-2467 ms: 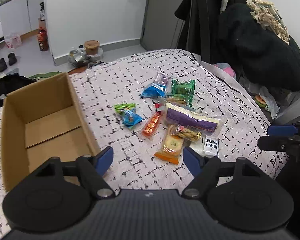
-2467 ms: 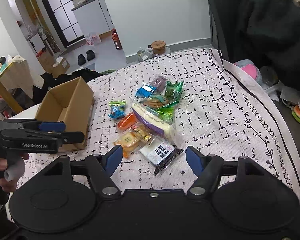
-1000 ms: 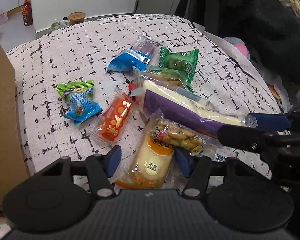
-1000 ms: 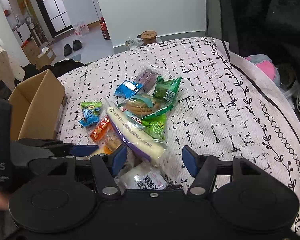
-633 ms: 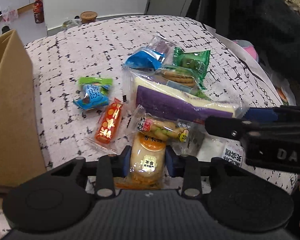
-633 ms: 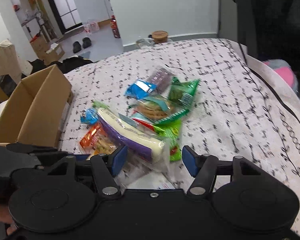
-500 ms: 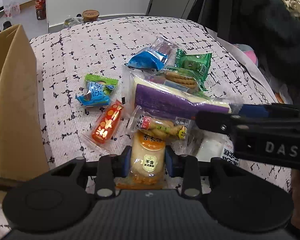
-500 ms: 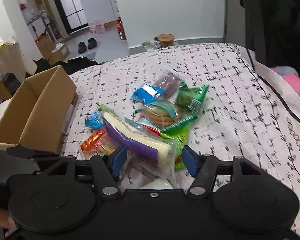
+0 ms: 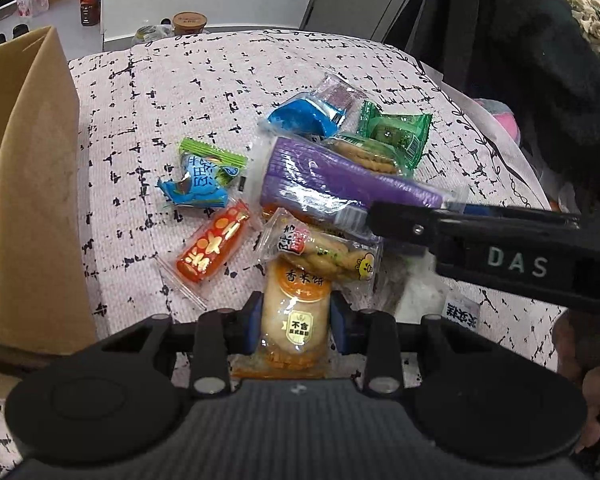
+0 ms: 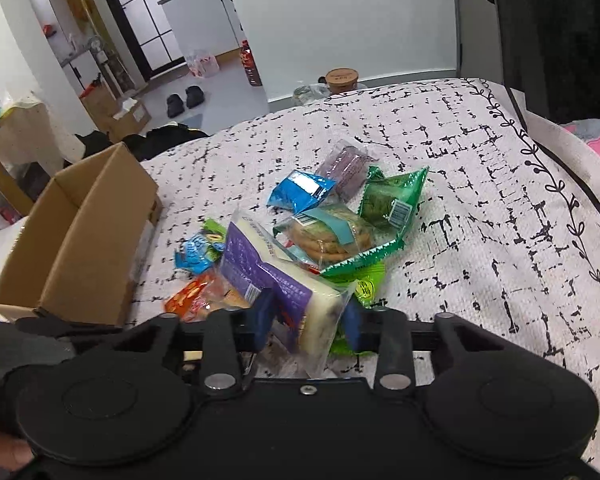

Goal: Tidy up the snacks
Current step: 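Grasp the orange-labelled round pastry with the left tool while the right tool grasps the purple-wrapped bread, then lift and carry the pastry and purple bread in both tools over the cardboard box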

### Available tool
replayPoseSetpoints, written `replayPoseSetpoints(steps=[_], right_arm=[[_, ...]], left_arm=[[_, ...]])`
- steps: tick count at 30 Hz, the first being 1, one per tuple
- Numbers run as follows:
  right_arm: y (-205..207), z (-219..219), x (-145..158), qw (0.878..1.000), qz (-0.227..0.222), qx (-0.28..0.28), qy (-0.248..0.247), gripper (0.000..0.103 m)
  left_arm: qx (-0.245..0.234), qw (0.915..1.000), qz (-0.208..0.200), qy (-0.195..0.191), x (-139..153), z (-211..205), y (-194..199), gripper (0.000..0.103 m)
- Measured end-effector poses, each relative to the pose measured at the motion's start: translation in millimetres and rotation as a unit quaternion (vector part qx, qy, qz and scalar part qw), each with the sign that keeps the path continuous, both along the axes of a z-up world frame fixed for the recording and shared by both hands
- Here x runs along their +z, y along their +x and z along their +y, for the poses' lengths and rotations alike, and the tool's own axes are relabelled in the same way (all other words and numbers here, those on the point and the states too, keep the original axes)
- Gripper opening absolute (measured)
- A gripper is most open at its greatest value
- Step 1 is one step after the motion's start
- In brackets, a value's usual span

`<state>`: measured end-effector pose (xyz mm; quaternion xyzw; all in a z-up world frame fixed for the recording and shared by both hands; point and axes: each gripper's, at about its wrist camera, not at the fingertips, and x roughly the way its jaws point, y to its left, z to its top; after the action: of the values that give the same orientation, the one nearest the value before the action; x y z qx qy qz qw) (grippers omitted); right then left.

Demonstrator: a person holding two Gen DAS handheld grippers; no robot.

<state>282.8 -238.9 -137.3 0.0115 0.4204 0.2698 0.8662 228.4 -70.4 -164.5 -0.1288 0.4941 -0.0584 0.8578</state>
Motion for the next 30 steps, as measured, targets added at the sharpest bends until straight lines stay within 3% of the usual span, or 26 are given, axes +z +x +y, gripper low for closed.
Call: replayPoseSetpoints(steps=[5, 12, 30], right_arm=[[-11.0, -7.8, 9.6, 1.000, -0.001, -0.008, 0.019, 0.024], [-28.4, -21.4, 26.2, 0.999, -0.018, -0.036, 0.036, 0.020], [-59.8, -36.4, 57.6, 0.990, -0.059, -0.090, 0.088, 0.017]], left_arm=[[0.011, 0.9999, -0.010, -0.007, 5.8, 5.0, -1.0, 0.033], [0.015, 0.9994, -0.030, -0.007, 21.8, 12.3, -7.5, 0.033], [-0.016, 0.9954, -0.073, 0.060, 74.5, 12.3, -31.5, 0.033]])
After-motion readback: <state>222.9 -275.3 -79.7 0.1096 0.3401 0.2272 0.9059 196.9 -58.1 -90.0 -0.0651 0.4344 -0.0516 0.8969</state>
